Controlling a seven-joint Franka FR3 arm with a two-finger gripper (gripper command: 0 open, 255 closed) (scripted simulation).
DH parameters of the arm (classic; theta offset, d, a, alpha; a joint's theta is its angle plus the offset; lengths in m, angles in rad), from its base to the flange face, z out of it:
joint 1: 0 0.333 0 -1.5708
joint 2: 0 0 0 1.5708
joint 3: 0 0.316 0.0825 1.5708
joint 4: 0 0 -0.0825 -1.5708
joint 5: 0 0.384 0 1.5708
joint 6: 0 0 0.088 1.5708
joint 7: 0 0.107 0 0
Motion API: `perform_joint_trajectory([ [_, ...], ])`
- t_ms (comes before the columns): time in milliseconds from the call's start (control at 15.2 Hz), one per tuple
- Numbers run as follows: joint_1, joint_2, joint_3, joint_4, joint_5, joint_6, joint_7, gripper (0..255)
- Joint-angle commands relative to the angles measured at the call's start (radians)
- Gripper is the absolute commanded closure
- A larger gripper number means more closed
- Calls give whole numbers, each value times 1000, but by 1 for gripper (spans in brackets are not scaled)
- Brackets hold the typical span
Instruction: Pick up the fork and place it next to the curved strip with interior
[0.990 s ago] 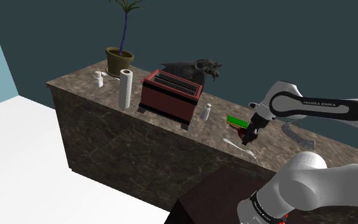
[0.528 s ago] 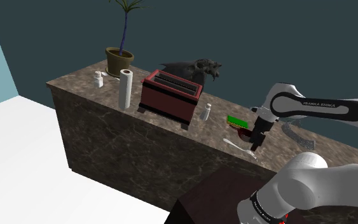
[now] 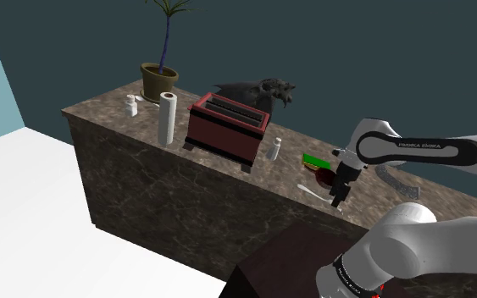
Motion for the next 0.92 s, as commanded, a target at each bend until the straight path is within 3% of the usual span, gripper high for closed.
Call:
perform_joint_trajectory([
  [0,0,1,-1,-1,-1,3,0,0],
  [198,0,1,-1,-1,-1,3,0,0],
  [264,0,1,-1,-1,-1,3,0,255],
  [858,0,1,-1,-1,-1,3,0,255],
])
